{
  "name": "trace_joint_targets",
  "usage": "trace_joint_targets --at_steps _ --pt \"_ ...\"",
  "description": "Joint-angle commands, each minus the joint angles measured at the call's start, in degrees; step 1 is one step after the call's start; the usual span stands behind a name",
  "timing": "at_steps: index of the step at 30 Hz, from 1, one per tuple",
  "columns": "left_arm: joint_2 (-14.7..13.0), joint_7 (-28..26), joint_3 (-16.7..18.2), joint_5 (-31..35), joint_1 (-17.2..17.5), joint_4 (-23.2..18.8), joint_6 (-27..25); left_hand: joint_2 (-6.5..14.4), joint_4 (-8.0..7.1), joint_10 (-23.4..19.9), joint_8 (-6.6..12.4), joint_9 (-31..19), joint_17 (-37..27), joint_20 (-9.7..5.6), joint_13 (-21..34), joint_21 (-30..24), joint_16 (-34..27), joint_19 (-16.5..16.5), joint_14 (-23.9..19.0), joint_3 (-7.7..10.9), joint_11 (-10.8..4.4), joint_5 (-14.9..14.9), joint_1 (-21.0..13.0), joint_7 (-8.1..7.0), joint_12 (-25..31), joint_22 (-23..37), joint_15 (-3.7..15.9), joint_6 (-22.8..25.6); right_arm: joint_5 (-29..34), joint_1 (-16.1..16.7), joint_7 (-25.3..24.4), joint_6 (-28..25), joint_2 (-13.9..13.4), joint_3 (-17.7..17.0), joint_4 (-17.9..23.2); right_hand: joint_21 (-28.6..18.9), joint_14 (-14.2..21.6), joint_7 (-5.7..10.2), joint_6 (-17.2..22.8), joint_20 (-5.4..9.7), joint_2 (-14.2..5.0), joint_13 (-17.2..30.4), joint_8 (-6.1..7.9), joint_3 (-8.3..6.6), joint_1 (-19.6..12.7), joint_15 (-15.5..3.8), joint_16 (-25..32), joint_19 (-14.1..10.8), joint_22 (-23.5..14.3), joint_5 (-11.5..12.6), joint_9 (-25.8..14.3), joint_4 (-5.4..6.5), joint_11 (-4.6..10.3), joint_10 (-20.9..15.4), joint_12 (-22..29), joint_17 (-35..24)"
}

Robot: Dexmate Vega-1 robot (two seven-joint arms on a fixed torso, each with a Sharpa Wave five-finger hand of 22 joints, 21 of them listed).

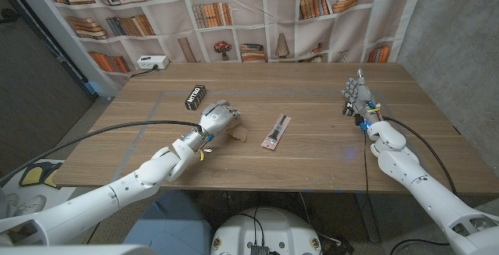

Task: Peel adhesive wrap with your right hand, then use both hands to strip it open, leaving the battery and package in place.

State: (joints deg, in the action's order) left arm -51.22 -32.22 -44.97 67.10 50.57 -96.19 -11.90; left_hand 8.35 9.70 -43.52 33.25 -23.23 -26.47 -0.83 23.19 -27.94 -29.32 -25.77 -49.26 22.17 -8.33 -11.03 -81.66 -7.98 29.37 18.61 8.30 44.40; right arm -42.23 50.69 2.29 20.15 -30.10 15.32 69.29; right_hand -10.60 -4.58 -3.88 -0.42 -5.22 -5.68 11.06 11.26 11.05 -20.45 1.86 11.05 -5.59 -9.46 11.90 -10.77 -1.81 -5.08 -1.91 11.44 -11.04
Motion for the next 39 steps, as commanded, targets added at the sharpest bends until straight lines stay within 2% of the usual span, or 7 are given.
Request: trace_joint_targets --at_steps 1,18,39 --pt "0.0 -3.3 0.9 -0.9 0.6 -0.7 -0.8 0.2 -0.03 -2.6 0.77 -1.3 -0.3 0.10 7.9 -0.5 0.2 0.4 -5.8 -0.46 -3.06 -0.1 -1.0 0.19 0.2 0.4 5.41 -0.5 0.1 0.4 -0.3 0.3 -0.1 -0.1 0.8 -0.3 -0.1 0.14 -0.2 -0.11 -0.49 0.2 0.14 -0.26 0.1 -0.55 0.5 -0.1 -0.3 -0.1 -0.2 0.06 -0.02 -0.1 0.3 -0.2" --pt "-0.5 -6.7 3.0 -0.7 2.1 -3.5 -3.1 0.4 -0.14 -2.2 2.51 -3.4 -1.2 0.36 7.9 -1.8 0.8 1.4 -5.3 -0.90 -3.07 -0.2 -1.6 0.43 0.1 1.2 5.39 -1.2 0.0 1.3 -0.7 0.9 -0.1 -0.4 2.0 -0.3 -0.1 0.17 -0.2 -0.12 -0.55 0.2 0.11 -0.35 0.1 -0.48 0.5 -0.1 -0.3 -0.1 -0.2 0.03 0.04 -0.1 0.3 -0.2" --pt "1.1 -12.8 5.3 -1.9 2.3 -4.2 -4.8 0.9 -0.49 -1.4 4.06 -5.8 -2.4 0.50 8.1 -3.5 1.8 2.6 -4.3 -1.45 -2.91 -0.1 -2.0 0.43 -0.1 2.2 5.39 -2.8 -0.5 1.8 -0.5 1.8 0.3 -0.7 3.3 -0.3 0.0 0.10 -0.1 -0.15 -0.50 0.2 0.12 -0.41 0.1 -0.53 0.5 -0.2 -0.3 -0.1 -0.2 -0.01 0.06 -0.1 0.3 -0.2"
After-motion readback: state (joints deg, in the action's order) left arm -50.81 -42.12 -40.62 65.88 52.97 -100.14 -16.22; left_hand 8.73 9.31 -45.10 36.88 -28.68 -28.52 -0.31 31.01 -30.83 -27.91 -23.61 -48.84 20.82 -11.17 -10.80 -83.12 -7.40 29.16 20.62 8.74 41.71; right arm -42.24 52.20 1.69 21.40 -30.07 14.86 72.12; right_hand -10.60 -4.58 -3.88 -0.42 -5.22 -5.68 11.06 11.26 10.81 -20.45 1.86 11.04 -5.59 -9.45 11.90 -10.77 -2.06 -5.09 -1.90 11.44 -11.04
